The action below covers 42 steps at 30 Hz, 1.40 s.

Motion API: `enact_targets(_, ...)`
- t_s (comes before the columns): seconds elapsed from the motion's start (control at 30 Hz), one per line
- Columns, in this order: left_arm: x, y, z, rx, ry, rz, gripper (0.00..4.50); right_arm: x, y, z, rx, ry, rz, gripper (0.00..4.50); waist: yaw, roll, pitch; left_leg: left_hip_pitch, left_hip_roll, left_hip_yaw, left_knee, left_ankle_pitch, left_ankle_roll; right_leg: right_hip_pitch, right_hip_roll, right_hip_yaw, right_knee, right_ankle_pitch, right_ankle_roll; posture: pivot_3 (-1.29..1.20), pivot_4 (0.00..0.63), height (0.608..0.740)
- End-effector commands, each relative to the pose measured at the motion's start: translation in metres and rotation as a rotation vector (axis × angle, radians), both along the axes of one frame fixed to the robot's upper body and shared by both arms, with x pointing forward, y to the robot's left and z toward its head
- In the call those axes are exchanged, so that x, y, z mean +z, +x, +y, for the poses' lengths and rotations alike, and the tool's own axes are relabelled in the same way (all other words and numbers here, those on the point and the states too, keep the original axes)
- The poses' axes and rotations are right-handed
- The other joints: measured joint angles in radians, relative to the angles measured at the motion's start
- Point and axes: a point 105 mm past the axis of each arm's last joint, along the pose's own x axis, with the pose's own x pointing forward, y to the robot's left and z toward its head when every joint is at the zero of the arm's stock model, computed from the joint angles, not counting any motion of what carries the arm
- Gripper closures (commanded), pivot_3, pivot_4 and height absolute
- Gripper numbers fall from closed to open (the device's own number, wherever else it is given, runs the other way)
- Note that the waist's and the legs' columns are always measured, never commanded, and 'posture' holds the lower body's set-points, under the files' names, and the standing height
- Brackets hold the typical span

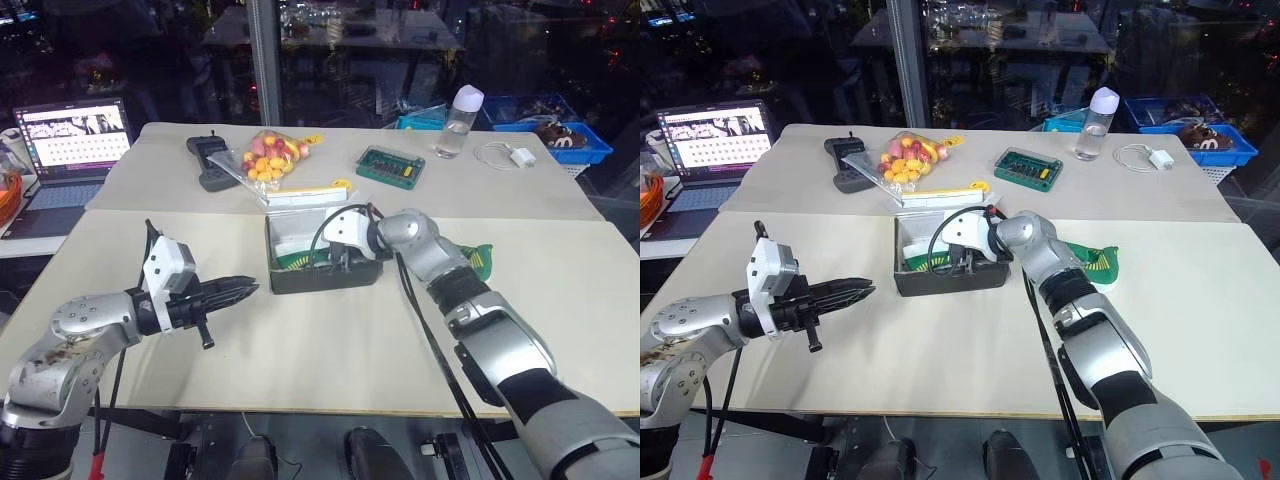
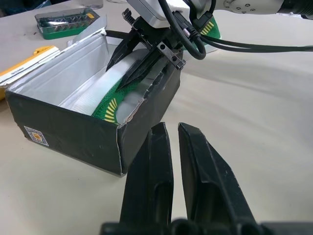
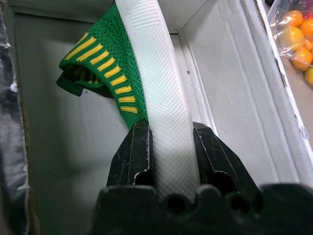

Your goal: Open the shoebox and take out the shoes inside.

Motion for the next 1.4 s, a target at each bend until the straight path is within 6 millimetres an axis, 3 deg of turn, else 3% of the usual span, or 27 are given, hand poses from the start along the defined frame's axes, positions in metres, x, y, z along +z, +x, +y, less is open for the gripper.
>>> enact_targets(0.03, 0.008, -0.002, -0.003, -0.014, 0.004, -0.033, 4.08, 0.033, 0.001, 0.009, 0.010, 0.098, -0.052, 3.94, -0.001, 0.000, 0.000, 0.000, 0.000, 0.000, 0.000, 0.000, 0.000, 0.000, 0.000, 0.000, 0.000, 0.000, 0.000, 0.00, 0.150, 0.703)
enact_targets(0.33, 0.008, -0.002, -0.003, -0.015, 0.008, -0.035, 4.08, 0.092, -0.010, -0.008, 0.019, 0.341, 0.015, 3.94, 0.001, 0.001, 0.001, -0.002, 0.000, 0.000, 0.000, 0.000, 0.000, -0.001, 0.000, 0.000, 0.000, 0.000, -0.001, 0.00, 0.150, 0.703)
enact_targets(0.57, 0.007, -0.001, -0.003, -0.020, 0.009, -0.035, 4.08, 0.098, -0.008, -0.019, -0.028, 0.378, 0.013, 3.94, -0.001, 0.001, 0.001, -0.001, 0.000, 0.000, 0.000, 0.000, 0.000, -0.001, 0.000, 0.000, 0.000, -0.001, 0.001, 0.00, 0.150, 0.703)
enact_targets(0.63, 0.008, -0.002, -0.004, -0.026, 0.004, -0.038, 4.08, 0.111, -0.009, -0.025, -0.043, 0.412, -0.001, 3.94, 0.000, 0.001, 0.001, -0.001, 0.000, 0.000, 0.000, 0.000, 0.000, -0.001, 0.000, 0.000, 0.000, -0.001, 0.001, 0.00, 0.150, 0.703)
enact_targets(0.7, 0.009, -0.003, -0.006, -0.034, -0.003, -0.047, 4.08, 0.125, -0.014, -0.039, -0.061, 0.436, -0.008, 3.94, 0.001, 0.001, 0.001, -0.002, 0.000, 0.000, 0.000, 0.000, 0.000, -0.001, 0.000, 0.000, 0.000, -0.001, 0.001, 0.00, 0.150, 0.703)
enact_targets(0.8, 0.011, -0.007, -0.009, -0.056, -0.008, -0.062, 4.08, 0.145, -0.022, -0.076, -0.139, 0.509, 0.037, 3.94, 0.015, 0.002, 0.002, -0.004, -0.001, 0.000, 0.000, 0.000, 0.000, -0.002, -0.001, 0.000, -0.001, -0.001, 0.000, 0.00, 0.150, 0.703)
enact_targets(0.87, 0.013, -0.010, -0.010, -0.067, -0.011, -0.073, 4.08, 0.153, -0.029, -0.106, -0.223, 0.626, 0.192, 3.94, 0.026, 0.002, 0.002, -0.005, -0.001, 0.000, 0.000, 0.000, 0.000, -0.002, -0.002, -0.001, -0.002, 0.000, 0.000, 0.00, 0.150, 0.703)
enact_targets(1.07, 0.017, -0.018, -0.019, -0.107, -0.034, -0.082, 4.08, 0.126, -0.068, -0.164, -0.363, 0.563, 0.559, 3.94, 0.033, 0.002, 0.003, -0.006, -0.001, 0.001, 0.000, 0.000, 0.000, -0.002, -0.002, -0.001, -0.009, 0.000, -0.002, 0.00, 0.150, 0.703)
enact_targets(1.2, 0.023, -0.021, -0.034, -0.165, -0.051, -0.111, 4.08, 0.104, -0.073, -0.192, -0.547, 0.627, 0.800, 3.94, 0.022, 0.003, 0.003, -0.005, -0.001, 0.003, 0.000, 0.000, 0.000, -0.002, -0.003, 0.001, -0.008, -0.001, 0.002, 0.00, 0.150, 0.703)
enact_targets(1.4, 0.032, -0.020, -0.046, -0.219, -0.067, -0.133, 4.08, 0.061, -0.080, -0.196, -0.640, 0.525, 0.966, 3.94, 0.020, 0.004, 0.003, -0.001, -0.001, 0.004, 0.000, 0.000, 0.000, 0.000, -0.002, 0.002, -0.008, -0.001, 0.002, 0.00, 0.150, 0.703)
